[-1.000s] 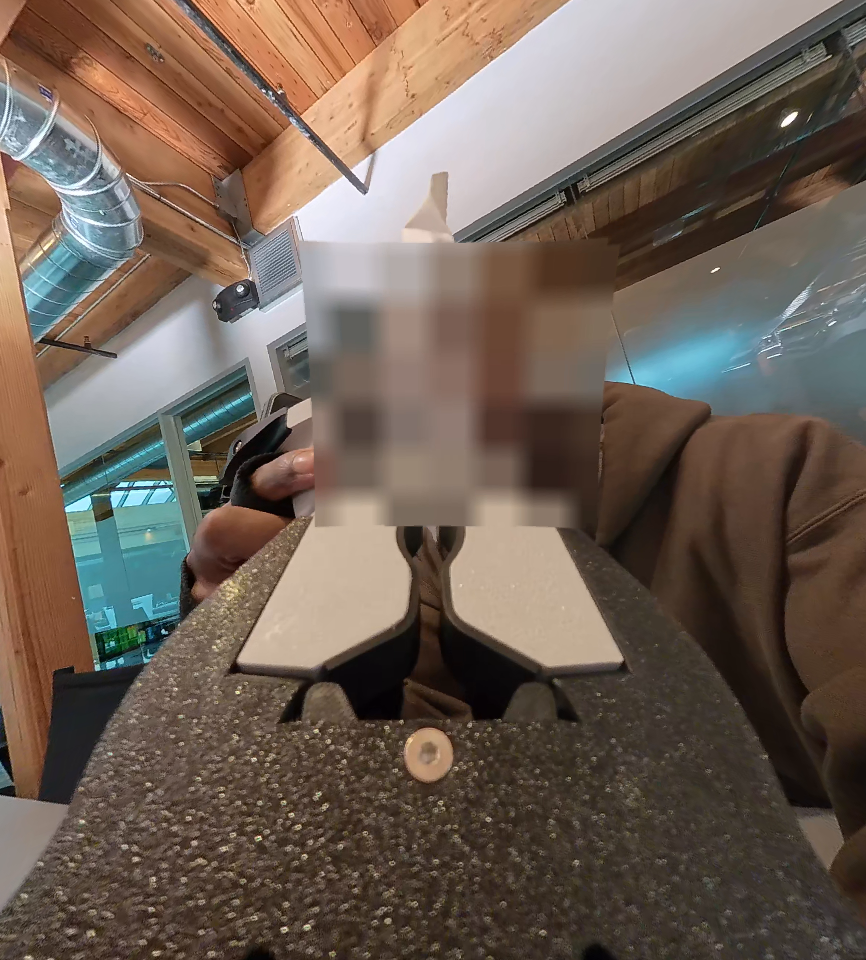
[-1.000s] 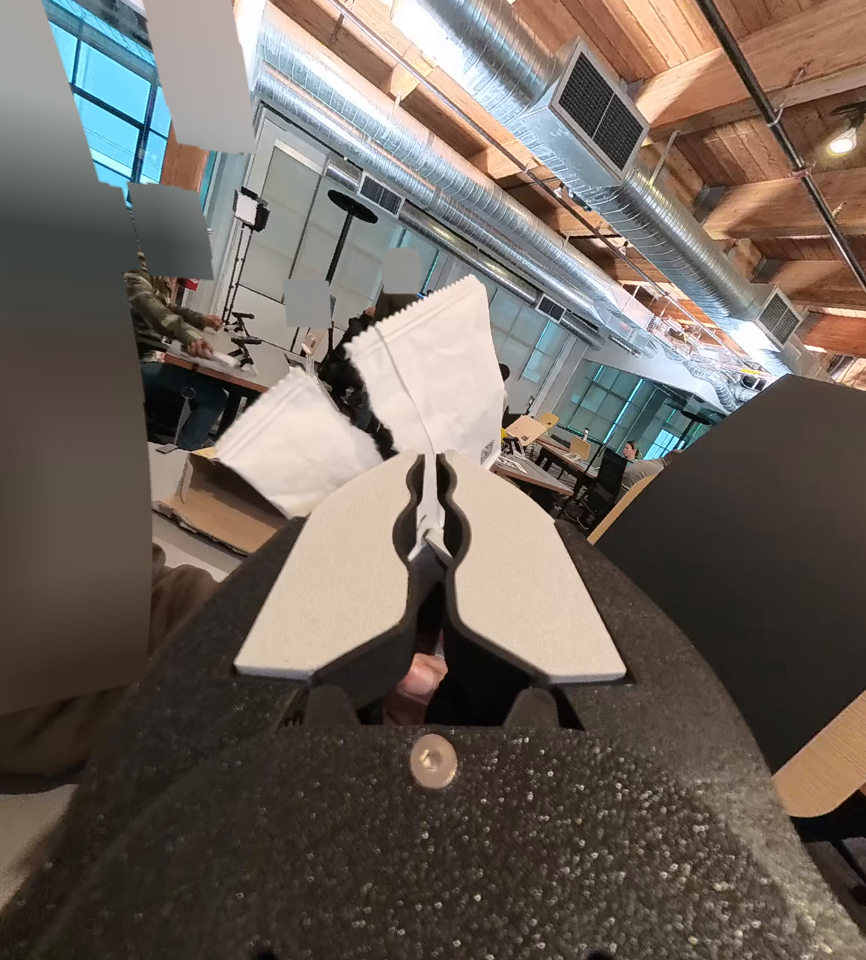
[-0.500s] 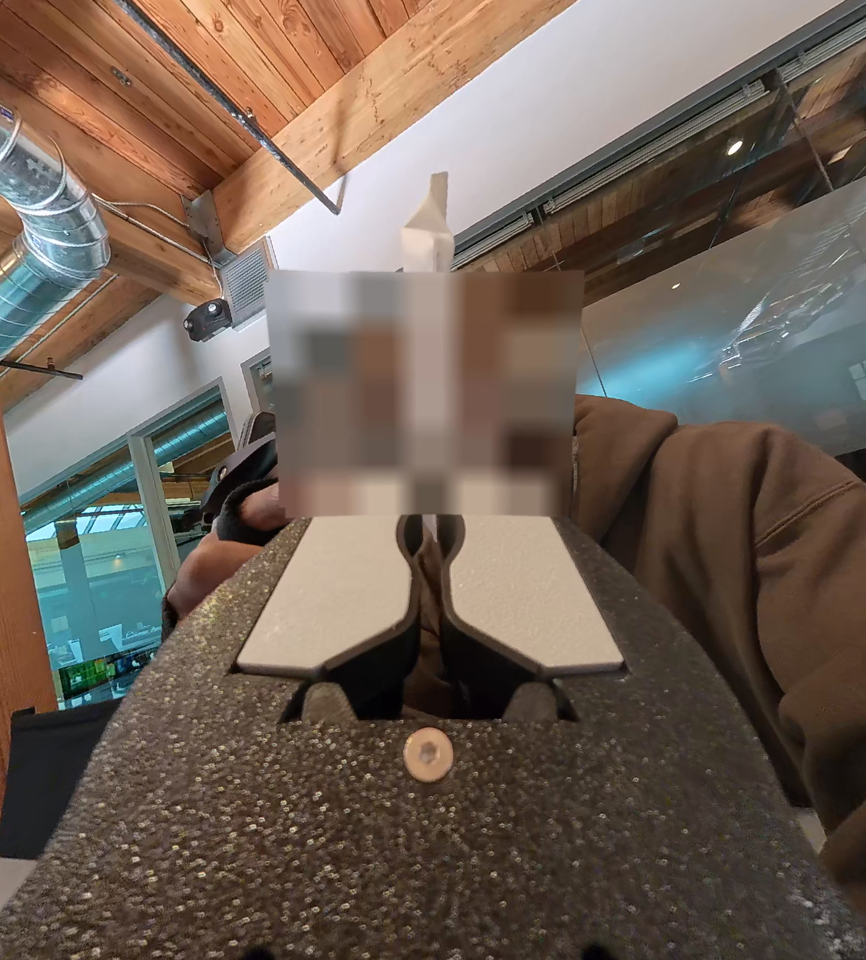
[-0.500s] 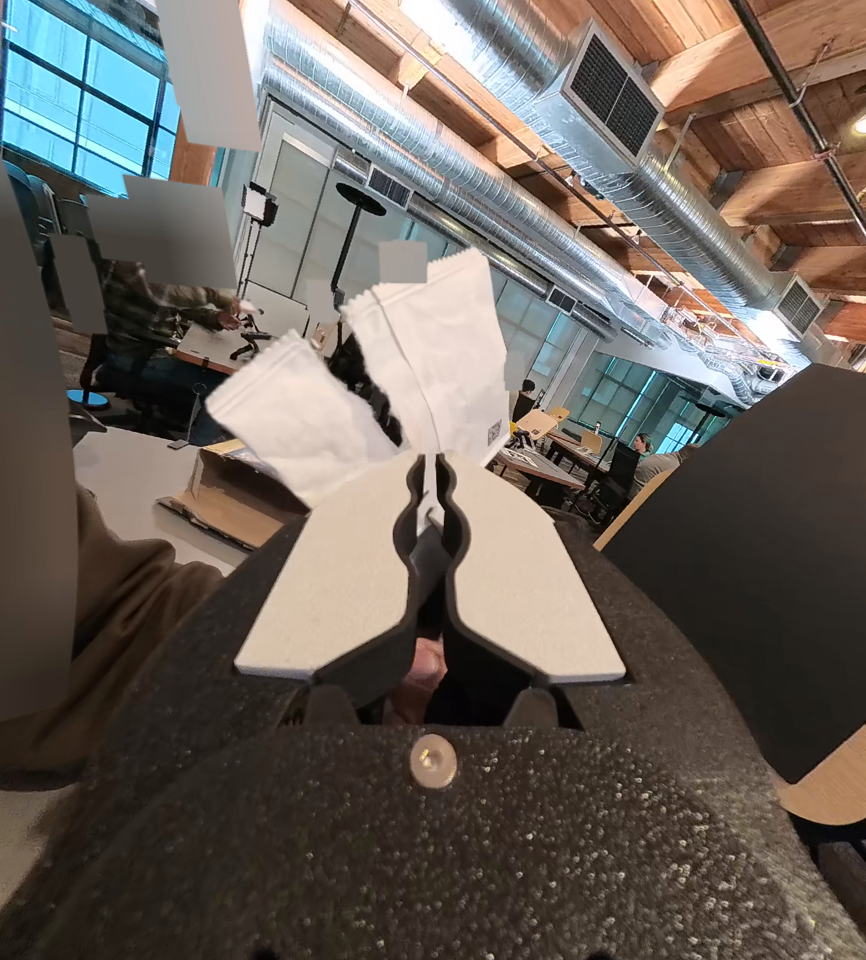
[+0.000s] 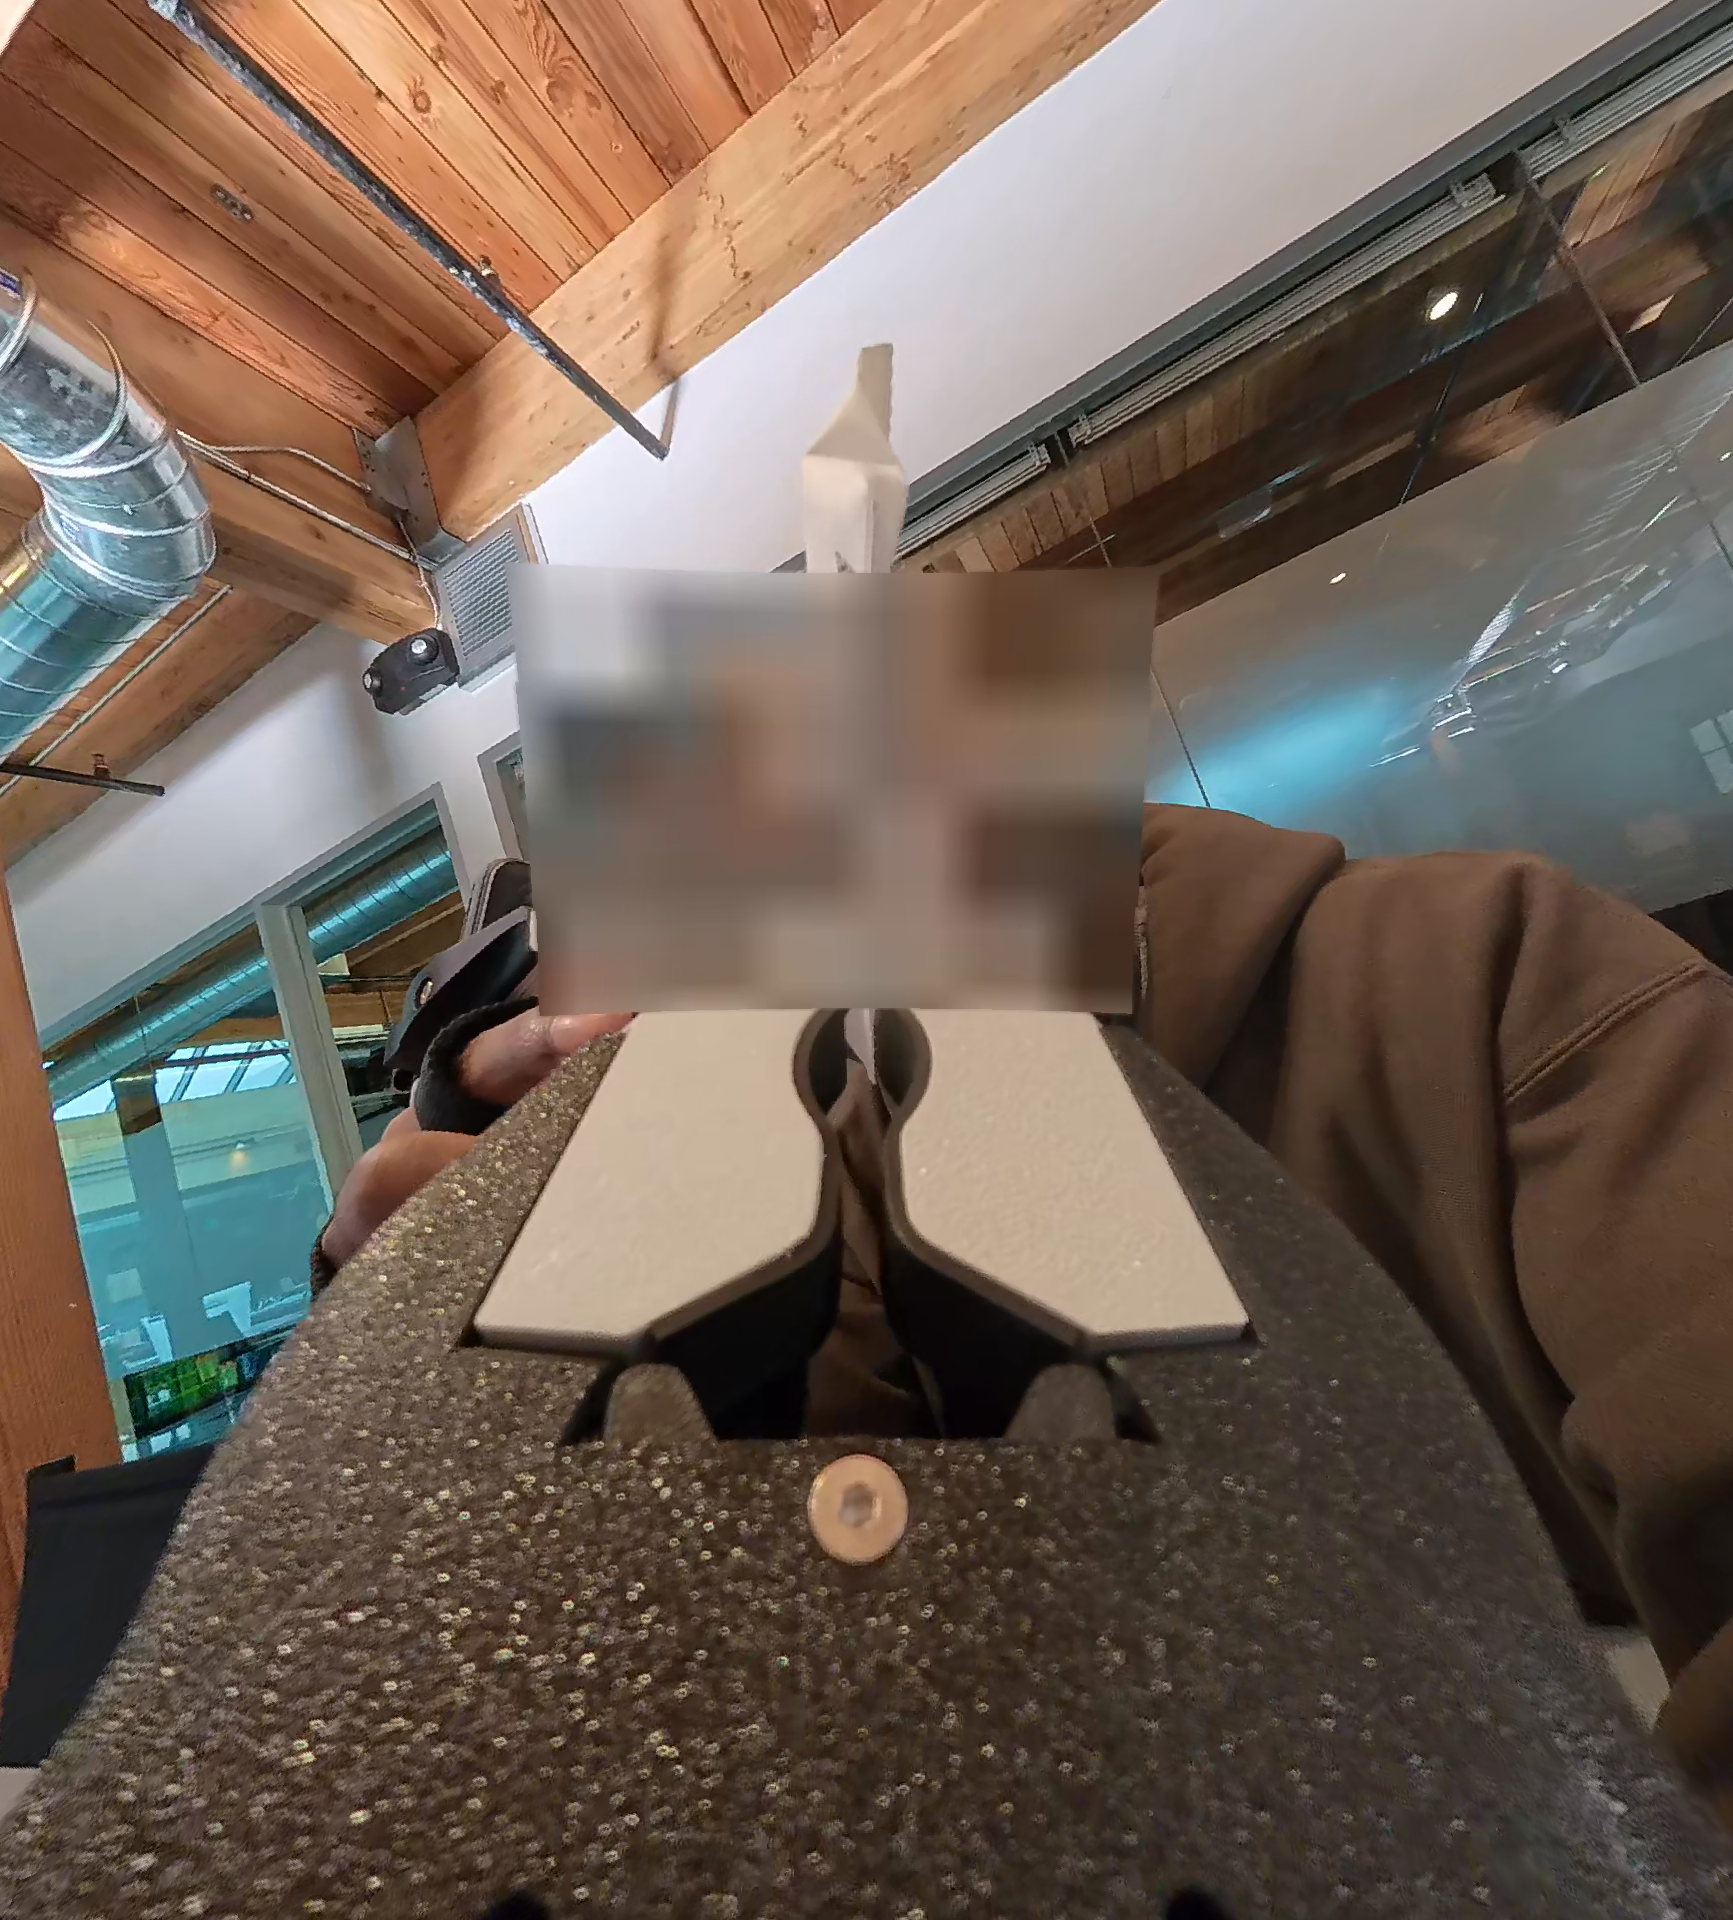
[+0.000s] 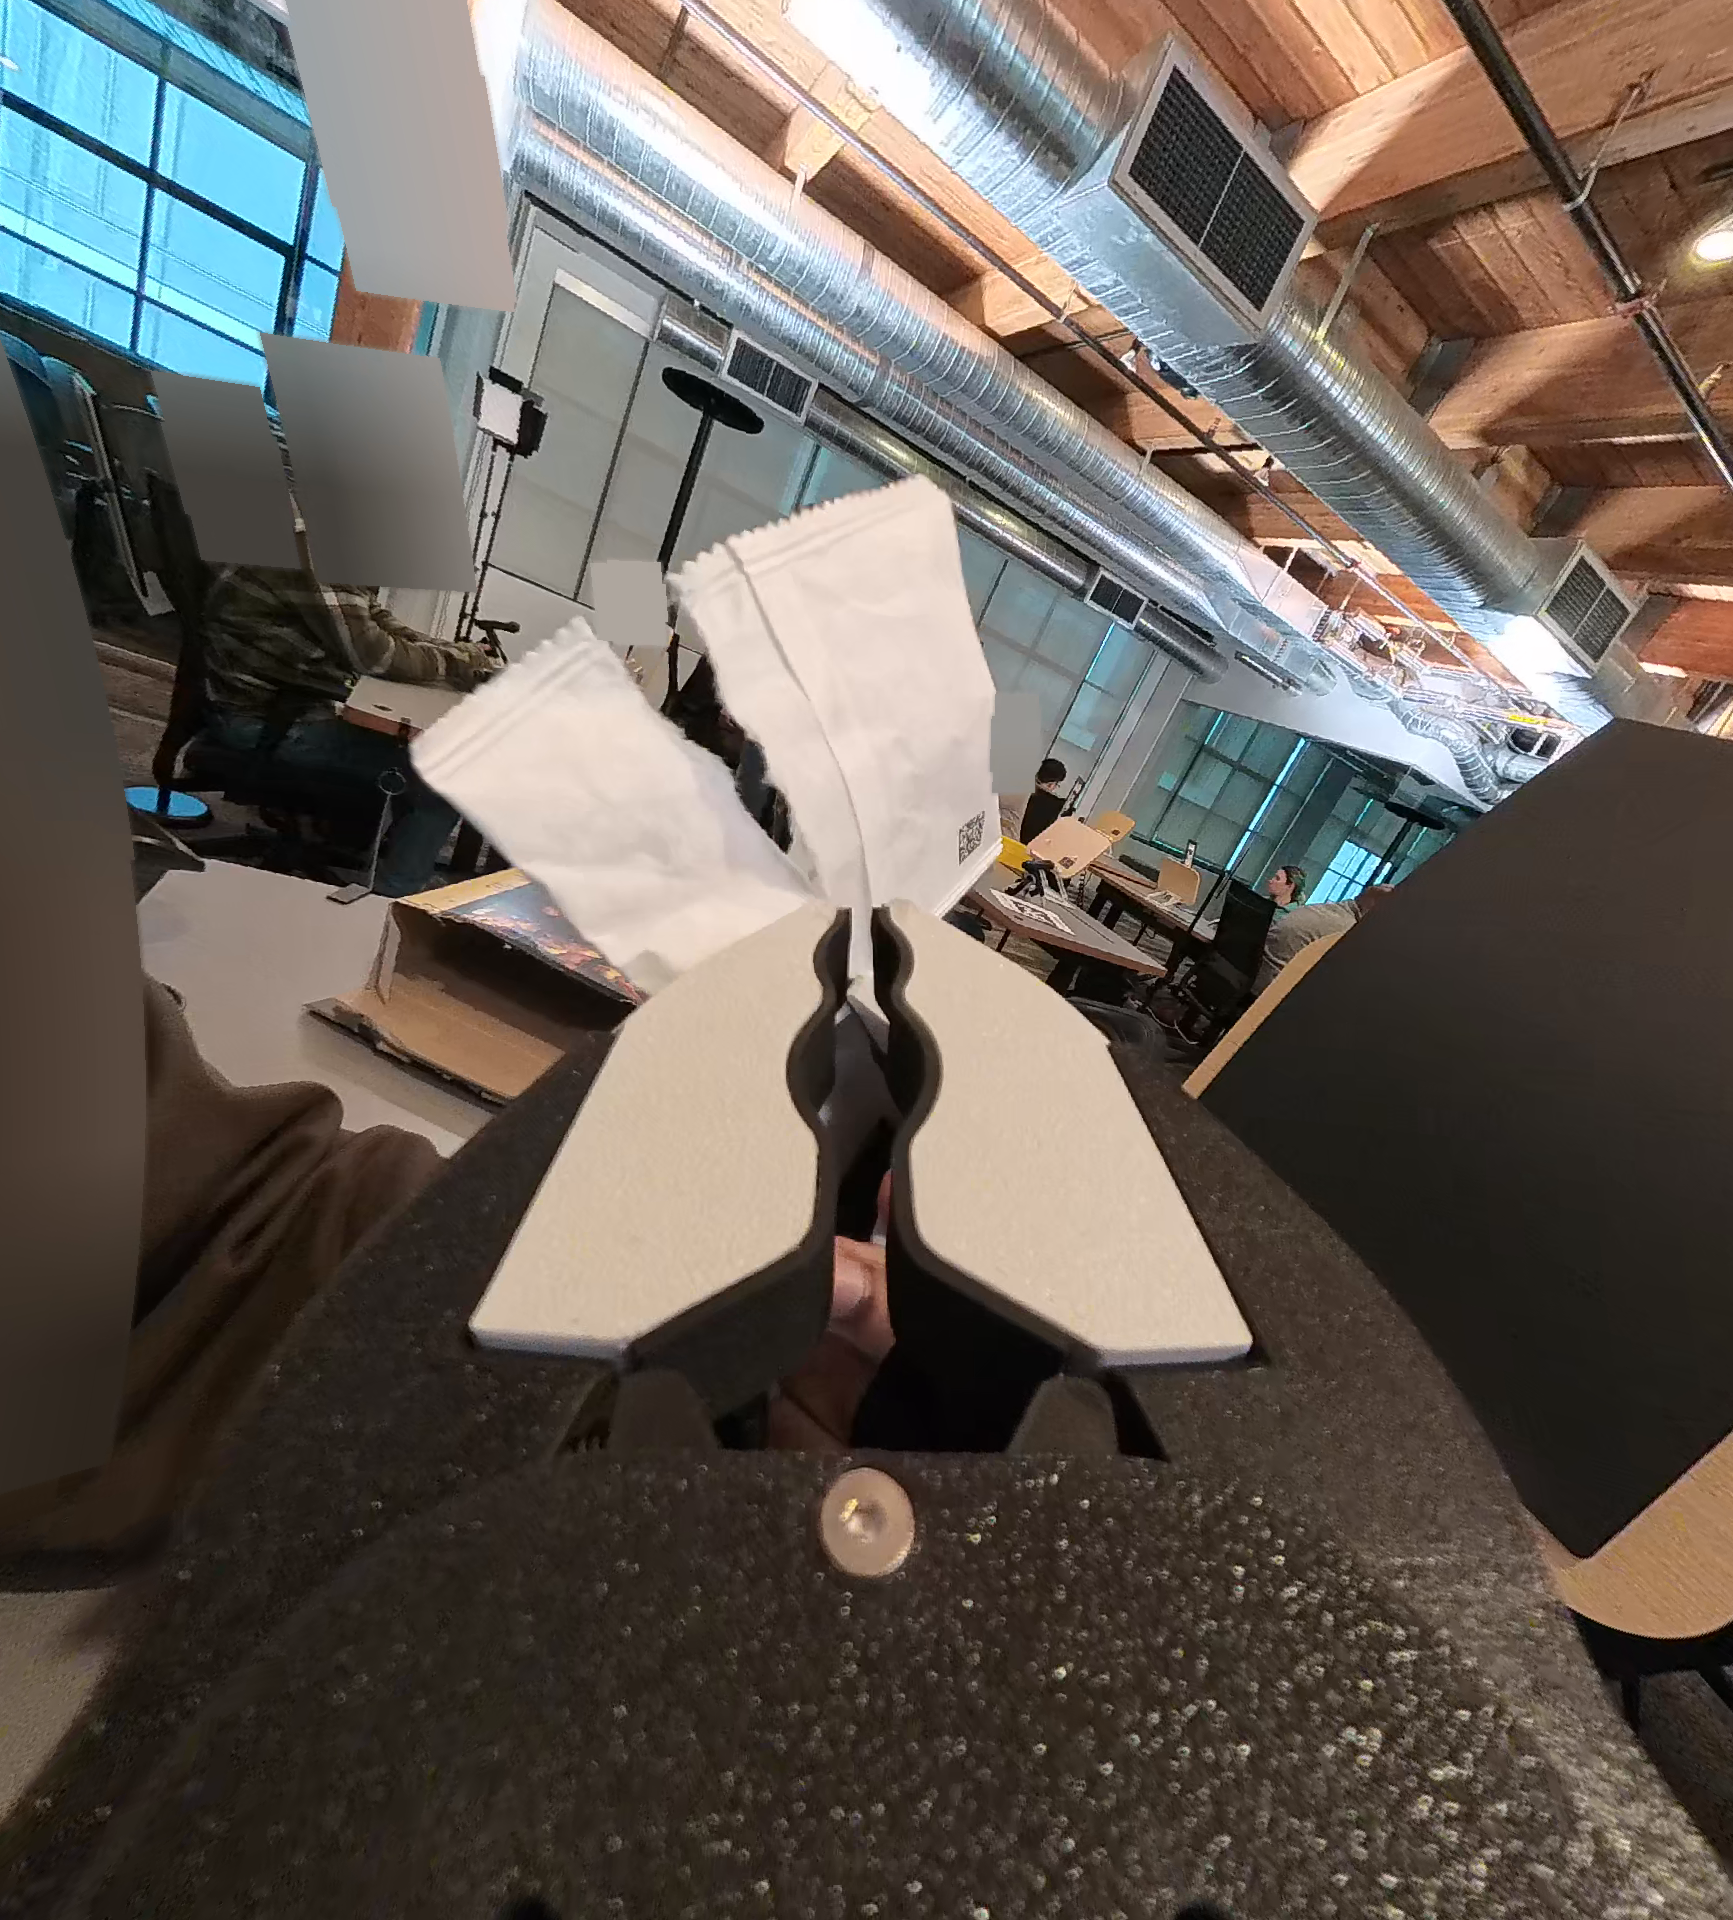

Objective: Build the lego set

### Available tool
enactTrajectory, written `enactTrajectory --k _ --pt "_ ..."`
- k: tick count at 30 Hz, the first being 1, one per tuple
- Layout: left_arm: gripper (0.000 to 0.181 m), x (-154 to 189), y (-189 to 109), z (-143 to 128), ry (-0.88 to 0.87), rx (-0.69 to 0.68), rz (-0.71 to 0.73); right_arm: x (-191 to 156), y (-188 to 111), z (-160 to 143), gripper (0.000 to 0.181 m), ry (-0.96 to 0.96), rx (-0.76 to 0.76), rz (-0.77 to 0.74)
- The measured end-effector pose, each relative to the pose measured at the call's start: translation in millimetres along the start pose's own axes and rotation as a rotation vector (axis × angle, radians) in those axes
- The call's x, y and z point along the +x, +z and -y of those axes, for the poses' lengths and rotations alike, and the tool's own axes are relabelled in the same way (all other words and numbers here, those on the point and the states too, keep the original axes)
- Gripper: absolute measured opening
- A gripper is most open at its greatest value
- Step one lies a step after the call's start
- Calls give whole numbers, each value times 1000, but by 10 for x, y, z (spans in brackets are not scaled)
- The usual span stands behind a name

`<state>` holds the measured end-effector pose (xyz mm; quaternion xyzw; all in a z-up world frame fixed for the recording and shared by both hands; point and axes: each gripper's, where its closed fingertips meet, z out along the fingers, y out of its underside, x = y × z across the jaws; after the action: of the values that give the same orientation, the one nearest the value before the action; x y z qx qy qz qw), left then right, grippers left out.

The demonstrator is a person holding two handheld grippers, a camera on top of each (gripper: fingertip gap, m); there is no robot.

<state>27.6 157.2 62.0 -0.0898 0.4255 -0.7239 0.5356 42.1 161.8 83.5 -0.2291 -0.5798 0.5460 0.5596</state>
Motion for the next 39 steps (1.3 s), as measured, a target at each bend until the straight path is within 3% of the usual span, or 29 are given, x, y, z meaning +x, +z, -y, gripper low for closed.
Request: enactTrajectory --k 10,20,28,39 --pt "0 -48 -23 44 48 -3 53 17 -14 -6 5 -6 -7 -4" --pt "0 -355 -301 527 397 94 557 384 -141 -56 19 1 -35 -170" --pt "0 -302 -233 329 390 -20 687 397 8 -279 30 96 -67 -204" --pt "2 -186 -215 257 401 -103 828 311 84 -356 3 306 16 -163"
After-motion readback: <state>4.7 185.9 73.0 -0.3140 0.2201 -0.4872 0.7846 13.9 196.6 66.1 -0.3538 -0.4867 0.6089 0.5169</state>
